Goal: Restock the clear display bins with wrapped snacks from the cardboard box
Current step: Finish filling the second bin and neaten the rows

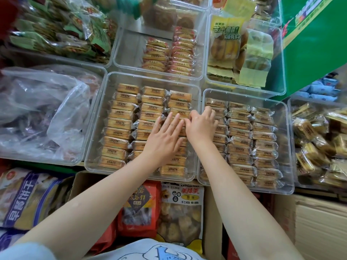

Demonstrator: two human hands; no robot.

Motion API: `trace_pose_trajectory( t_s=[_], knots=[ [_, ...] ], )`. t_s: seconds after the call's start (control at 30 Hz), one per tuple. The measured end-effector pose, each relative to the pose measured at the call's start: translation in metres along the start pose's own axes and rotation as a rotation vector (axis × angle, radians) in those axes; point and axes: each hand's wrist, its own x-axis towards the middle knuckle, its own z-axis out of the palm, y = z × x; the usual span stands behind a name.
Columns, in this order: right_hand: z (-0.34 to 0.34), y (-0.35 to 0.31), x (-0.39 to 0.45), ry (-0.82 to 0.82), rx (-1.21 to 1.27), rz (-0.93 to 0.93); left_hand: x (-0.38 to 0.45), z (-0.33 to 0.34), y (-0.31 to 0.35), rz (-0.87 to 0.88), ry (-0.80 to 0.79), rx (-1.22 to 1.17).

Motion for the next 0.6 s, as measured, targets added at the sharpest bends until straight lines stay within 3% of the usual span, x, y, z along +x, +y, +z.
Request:
trace_pose_trajectory(
  t_s=[0.23, 0.6],
  knots=[
    [-0.003, -0.001, -0.009, 0.195, -0.116, -0.033, 0.011, 0.006, 0.0, -0.069, 0.084, 0.032],
    [-0.01, 0.003, 0.014, 0.07, -0.041, -0.021, 0.02, 0.0, -0.007, -0.023, -0.036, 0.067]
  ],
)
